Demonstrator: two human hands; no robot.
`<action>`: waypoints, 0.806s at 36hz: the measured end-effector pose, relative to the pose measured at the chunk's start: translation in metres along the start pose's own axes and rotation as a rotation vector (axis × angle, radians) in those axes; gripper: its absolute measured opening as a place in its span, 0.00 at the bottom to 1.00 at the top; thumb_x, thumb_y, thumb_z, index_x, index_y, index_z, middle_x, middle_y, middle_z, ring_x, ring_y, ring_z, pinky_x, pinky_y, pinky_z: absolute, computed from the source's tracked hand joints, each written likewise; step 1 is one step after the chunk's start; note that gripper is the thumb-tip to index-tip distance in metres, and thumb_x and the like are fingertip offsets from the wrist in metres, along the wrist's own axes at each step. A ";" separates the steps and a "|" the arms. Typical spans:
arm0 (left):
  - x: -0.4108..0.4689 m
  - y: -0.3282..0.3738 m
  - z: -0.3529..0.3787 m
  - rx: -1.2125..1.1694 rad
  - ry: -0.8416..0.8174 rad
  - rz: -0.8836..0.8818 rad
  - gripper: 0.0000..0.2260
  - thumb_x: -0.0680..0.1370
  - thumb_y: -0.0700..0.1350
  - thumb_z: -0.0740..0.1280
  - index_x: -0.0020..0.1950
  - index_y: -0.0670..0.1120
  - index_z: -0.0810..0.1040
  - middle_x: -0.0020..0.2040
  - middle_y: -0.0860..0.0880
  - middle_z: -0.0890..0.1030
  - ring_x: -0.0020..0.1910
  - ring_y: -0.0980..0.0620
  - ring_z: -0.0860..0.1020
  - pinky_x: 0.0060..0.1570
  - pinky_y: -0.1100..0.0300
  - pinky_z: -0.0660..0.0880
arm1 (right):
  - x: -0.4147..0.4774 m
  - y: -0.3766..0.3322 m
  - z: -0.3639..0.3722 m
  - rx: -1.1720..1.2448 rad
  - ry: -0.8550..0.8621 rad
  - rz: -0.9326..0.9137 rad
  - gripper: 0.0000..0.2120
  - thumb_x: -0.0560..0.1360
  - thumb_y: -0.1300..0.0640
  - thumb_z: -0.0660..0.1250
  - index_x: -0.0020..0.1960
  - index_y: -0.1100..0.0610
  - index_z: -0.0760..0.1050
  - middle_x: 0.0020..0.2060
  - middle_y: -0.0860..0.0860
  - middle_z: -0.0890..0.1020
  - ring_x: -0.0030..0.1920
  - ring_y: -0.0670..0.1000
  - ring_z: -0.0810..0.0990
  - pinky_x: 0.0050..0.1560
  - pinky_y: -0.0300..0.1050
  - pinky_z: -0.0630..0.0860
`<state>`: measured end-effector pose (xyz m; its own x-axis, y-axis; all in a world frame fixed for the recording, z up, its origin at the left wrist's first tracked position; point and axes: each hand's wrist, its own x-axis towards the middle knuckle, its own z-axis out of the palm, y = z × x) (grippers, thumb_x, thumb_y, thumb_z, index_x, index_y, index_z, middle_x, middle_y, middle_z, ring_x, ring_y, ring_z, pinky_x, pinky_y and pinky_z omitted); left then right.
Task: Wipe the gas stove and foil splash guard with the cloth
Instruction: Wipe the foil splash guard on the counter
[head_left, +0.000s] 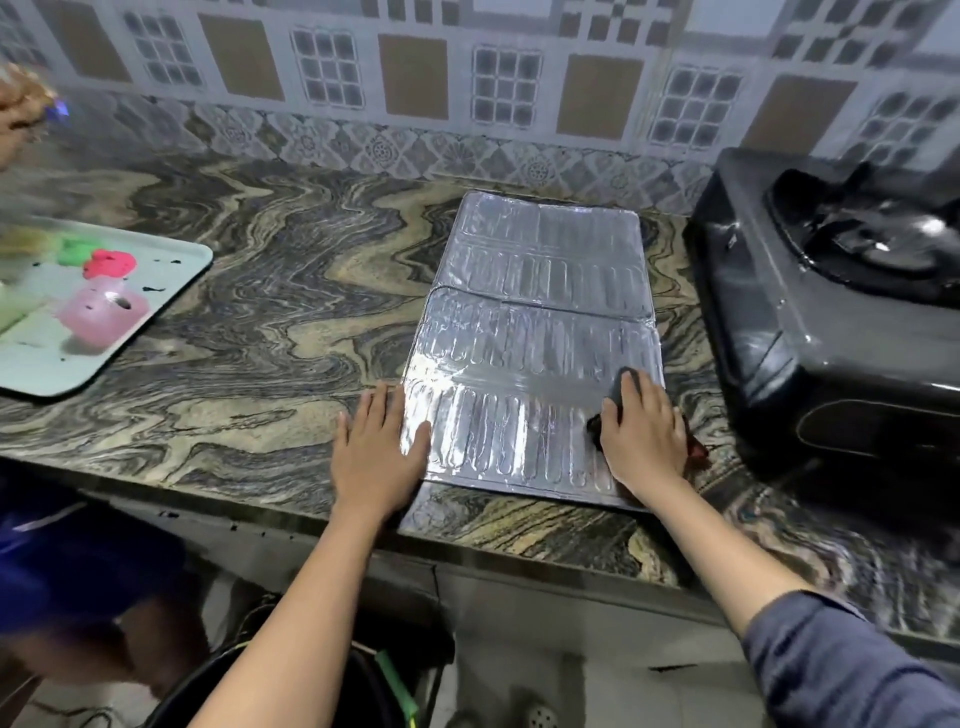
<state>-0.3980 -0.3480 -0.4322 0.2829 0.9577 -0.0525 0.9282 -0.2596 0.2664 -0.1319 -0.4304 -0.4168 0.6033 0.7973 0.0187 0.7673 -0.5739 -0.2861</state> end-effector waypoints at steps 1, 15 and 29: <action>0.000 0.000 0.000 0.001 0.001 0.001 0.29 0.79 0.61 0.45 0.77 0.51 0.47 0.78 0.51 0.46 0.77 0.53 0.43 0.75 0.50 0.41 | -0.003 -0.002 0.001 0.006 -0.007 0.019 0.25 0.80 0.47 0.50 0.75 0.54 0.54 0.76 0.50 0.55 0.75 0.52 0.52 0.74 0.52 0.49; 0.002 -0.005 -0.001 -0.021 0.004 0.044 0.29 0.80 0.61 0.48 0.77 0.50 0.48 0.78 0.51 0.46 0.77 0.53 0.44 0.75 0.51 0.41 | -0.014 -0.069 0.021 0.047 -0.072 -0.177 0.26 0.80 0.46 0.49 0.75 0.52 0.51 0.76 0.49 0.52 0.76 0.51 0.49 0.74 0.52 0.47; -0.008 -0.030 -0.012 -0.033 -0.101 0.193 0.30 0.80 0.60 0.49 0.77 0.50 0.44 0.78 0.50 0.43 0.77 0.53 0.42 0.73 0.54 0.38 | -0.010 -0.078 0.023 0.050 -0.113 -0.218 0.24 0.80 0.49 0.49 0.75 0.51 0.51 0.76 0.49 0.51 0.76 0.52 0.49 0.73 0.52 0.47</action>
<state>-0.4315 -0.3458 -0.4279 0.4791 0.8729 -0.0928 0.8465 -0.4315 0.3118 -0.2033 -0.3895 -0.4161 0.3941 0.9188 -0.0217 0.8635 -0.3782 -0.3338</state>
